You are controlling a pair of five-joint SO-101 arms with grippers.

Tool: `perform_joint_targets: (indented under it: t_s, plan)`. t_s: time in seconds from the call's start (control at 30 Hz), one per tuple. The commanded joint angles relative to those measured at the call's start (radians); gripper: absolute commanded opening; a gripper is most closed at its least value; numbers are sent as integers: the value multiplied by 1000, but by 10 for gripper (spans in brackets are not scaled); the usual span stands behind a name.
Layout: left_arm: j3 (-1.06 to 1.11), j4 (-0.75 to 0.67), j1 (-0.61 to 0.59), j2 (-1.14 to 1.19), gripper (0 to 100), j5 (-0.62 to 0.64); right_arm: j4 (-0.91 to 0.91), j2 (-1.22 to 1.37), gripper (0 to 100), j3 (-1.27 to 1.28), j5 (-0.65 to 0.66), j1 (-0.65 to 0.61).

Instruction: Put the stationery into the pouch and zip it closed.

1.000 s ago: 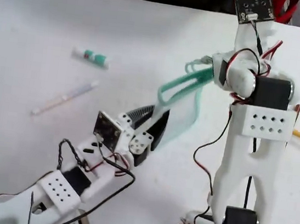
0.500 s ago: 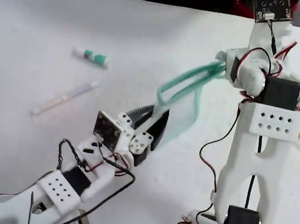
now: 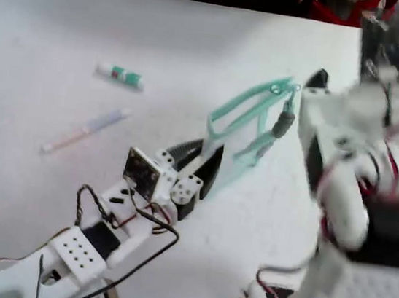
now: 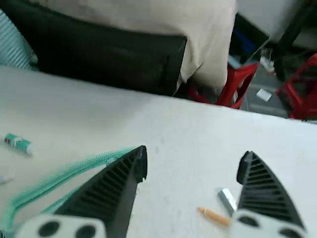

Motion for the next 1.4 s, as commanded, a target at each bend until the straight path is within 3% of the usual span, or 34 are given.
perform_joint_targets:
  t_s: [0.0, 0.1, 0.27, 0.47, 0.73, 0.83, 0.97, 1.37]
  plan:
    - [14, 25, 8, 19, 24, -2, -4, -44, 277, 34, 9, 134]
    - [15, 25, -1, 15, 24, -2, -56, -5, 276, 181, 41, 295]
    - [14, 25, -16, 15, 24, -2, -222, 160, 276, 425, 399, 430]
    - [14, 25, -16, 15, 24, -2, -367, 371, 276, 520, 783, 478]
    - [14, 25, -16, 15, 24, 0, -433, 673, 274, 516, 1120, 570]
    - [14, 25, -16, 15, 24, 0, -467, 742, 230, 516, 1231, 599]
    - [14, 25, -16, 15, 24, 0, -541, 796, 176, 516, 1260, 621]
    - [14, 25, -16, 15, 24, 0, -727, 944, 176, 516, 1257, 613]
